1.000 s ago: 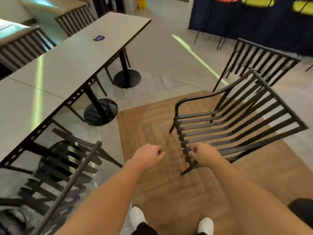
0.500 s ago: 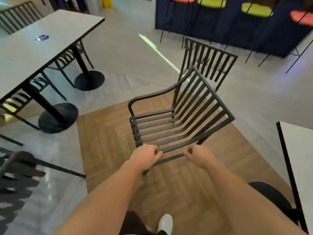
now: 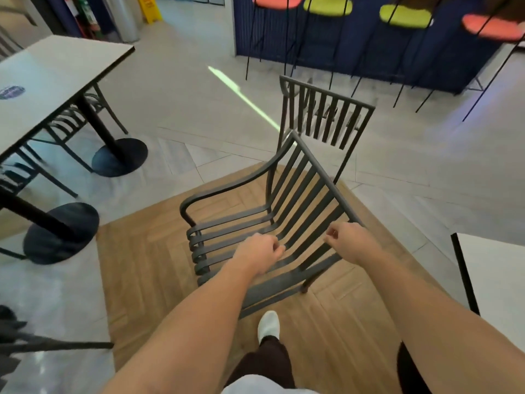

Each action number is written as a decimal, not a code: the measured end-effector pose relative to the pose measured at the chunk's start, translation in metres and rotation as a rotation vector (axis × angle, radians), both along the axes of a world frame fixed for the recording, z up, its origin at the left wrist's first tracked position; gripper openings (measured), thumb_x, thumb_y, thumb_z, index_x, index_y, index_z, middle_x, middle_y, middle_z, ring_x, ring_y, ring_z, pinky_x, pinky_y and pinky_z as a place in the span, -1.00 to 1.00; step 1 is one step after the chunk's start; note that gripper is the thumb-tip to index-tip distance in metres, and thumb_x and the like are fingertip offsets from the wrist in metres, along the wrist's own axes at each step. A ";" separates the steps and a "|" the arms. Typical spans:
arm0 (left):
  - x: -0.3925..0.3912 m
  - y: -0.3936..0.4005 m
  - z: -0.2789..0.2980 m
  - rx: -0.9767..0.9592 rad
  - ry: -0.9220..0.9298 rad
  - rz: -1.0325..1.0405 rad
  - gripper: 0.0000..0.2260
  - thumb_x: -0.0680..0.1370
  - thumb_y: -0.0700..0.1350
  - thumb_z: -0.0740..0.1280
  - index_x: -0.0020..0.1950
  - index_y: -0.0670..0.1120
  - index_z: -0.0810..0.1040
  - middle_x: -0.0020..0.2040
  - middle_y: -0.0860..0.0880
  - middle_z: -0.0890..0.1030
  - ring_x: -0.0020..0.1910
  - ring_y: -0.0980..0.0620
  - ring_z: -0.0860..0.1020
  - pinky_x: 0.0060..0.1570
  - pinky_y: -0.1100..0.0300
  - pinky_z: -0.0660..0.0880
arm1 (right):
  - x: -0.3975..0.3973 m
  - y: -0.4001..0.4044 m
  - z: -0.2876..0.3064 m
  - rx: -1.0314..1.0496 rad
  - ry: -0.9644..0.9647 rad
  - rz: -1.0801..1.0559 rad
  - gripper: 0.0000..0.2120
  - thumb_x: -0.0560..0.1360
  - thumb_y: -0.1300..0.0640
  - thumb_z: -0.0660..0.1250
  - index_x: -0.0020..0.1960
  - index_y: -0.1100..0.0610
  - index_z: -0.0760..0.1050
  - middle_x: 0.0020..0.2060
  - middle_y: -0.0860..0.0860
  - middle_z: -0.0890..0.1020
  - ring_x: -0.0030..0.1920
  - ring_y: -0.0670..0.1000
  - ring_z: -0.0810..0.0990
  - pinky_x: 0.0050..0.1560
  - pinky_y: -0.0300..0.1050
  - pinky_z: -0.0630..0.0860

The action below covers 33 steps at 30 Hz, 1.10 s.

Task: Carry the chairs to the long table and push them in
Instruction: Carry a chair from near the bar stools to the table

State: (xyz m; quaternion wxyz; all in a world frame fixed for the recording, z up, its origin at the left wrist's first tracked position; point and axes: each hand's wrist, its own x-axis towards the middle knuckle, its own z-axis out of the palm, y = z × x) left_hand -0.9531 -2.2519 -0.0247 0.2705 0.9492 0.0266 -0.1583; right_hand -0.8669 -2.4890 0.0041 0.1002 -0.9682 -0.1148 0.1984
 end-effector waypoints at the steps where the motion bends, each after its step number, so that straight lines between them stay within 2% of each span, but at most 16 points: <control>1: 0.019 0.000 0.000 0.001 0.005 0.002 -0.78 0.68 0.16 0.21 0.13 0.09 0.58 -0.14 0.10 0.59 -0.20 0.16 0.55 -0.23 0.28 0.41 | 0.019 0.001 0.001 -0.008 -0.007 0.009 -0.94 0.63 -0.04 0.31 0.00 -0.08 0.50 -0.18 -0.10 0.59 -0.15 -0.11 0.56 -0.07 -0.12 0.56; 4: 0.071 -0.002 0.003 -0.024 0.031 0.009 -0.76 0.69 0.14 0.21 0.17 0.06 0.59 -0.11 0.08 0.61 -0.16 0.14 0.58 -0.15 0.25 0.48 | 0.075 0.003 0.002 -0.009 -0.002 0.036 -0.93 0.62 -0.06 0.31 -0.01 -0.09 0.52 -0.17 -0.10 0.60 -0.15 -0.10 0.56 -0.03 -0.06 0.60; 8: 0.128 -0.004 0.012 -0.037 0.033 0.041 -0.75 0.69 0.13 0.21 0.20 0.04 0.60 -0.07 0.06 0.63 -0.11 0.11 0.60 0.02 0.13 0.59 | 0.136 0.006 0.001 -0.007 -0.016 0.059 -0.92 0.61 -0.08 0.32 -0.07 -0.16 0.48 -0.20 -0.14 0.59 -0.19 -0.12 0.55 -0.23 -0.17 0.49; 12: 0.167 -0.011 0.015 -0.057 0.046 0.081 -0.74 0.69 0.12 0.21 0.19 0.04 0.61 -0.11 0.07 0.64 -0.16 0.13 0.61 0.02 0.08 0.64 | 0.183 0.007 -0.006 -0.014 -0.008 0.096 -0.91 0.60 -0.08 0.33 -0.08 -0.19 0.46 -0.22 -0.17 0.58 -0.21 -0.16 0.54 -0.26 -0.22 0.45; 15: 0.187 -0.019 0.009 -0.105 0.072 0.136 -0.71 0.70 0.14 0.20 0.22 0.02 0.61 -0.05 0.05 0.66 -0.12 0.13 0.62 0.04 0.10 0.64 | 0.217 0.006 -0.015 -0.005 0.000 0.164 -0.94 0.60 -0.09 0.32 -0.04 -0.20 0.46 -0.20 -0.18 0.57 -0.19 -0.18 0.53 -0.23 -0.23 0.46; 20: 0.206 -0.050 -0.005 -0.210 0.143 0.287 -0.70 0.71 0.11 0.20 0.33 0.03 0.58 0.06 0.02 0.67 -0.03 0.12 0.64 0.11 0.15 0.62 | 0.283 0.009 -0.032 -0.016 0.010 0.351 -0.93 0.62 -0.07 0.29 -0.05 -0.17 0.46 -0.20 -0.17 0.56 -0.19 -0.17 0.52 -0.21 -0.21 0.48; 23: 0.219 -0.073 -0.013 -0.238 0.149 0.479 -0.72 0.71 0.08 0.22 0.34 0.04 0.57 0.08 0.01 0.67 -0.01 0.10 0.64 0.13 0.12 0.62 | 0.324 0.014 -0.040 -0.005 0.006 0.495 -0.95 0.63 -0.05 0.28 -0.01 -0.14 0.49 -0.20 -0.16 0.56 -0.19 -0.16 0.53 -0.20 -0.19 0.50; 25: 0.227 -0.090 -0.016 -0.269 0.143 0.615 -0.72 0.70 0.07 0.23 0.36 0.05 0.56 0.09 0.01 0.67 -0.01 0.10 0.65 0.11 0.13 0.62 | 0.346 0.019 -0.041 -0.022 -0.006 0.613 -0.96 0.63 -0.04 0.28 0.02 -0.11 0.50 -0.21 -0.14 0.55 -0.20 -0.16 0.53 -0.22 -0.20 0.46; 29: 0.237 -0.124 -0.018 -0.337 0.122 0.843 -0.71 0.69 0.10 0.25 0.39 0.12 0.54 0.08 0.09 0.65 -0.06 0.18 0.62 -0.06 0.30 0.55 | 0.376 0.029 -0.034 -0.061 0.015 0.841 -0.94 0.63 -0.04 0.28 0.01 -0.09 0.49 -0.20 -0.12 0.55 -0.20 -0.13 0.53 -0.21 -0.16 0.46; 33: 0.247 -0.150 -0.011 -0.325 0.121 1.002 -0.76 0.66 0.17 0.27 0.26 0.16 0.60 -0.09 0.20 0.62 -0.14 0.26 0.60 -0.20 0.38 0.44 | 0.390 0.042 -0.029 -0.074 -0.025 0.972 -0.96 0.62 -0.03 0.29 -0.01 -0.11 0.50 -0.22 -0.13 0.55 -0.22 -0.12 0.52 -0.23 -0.16 0.47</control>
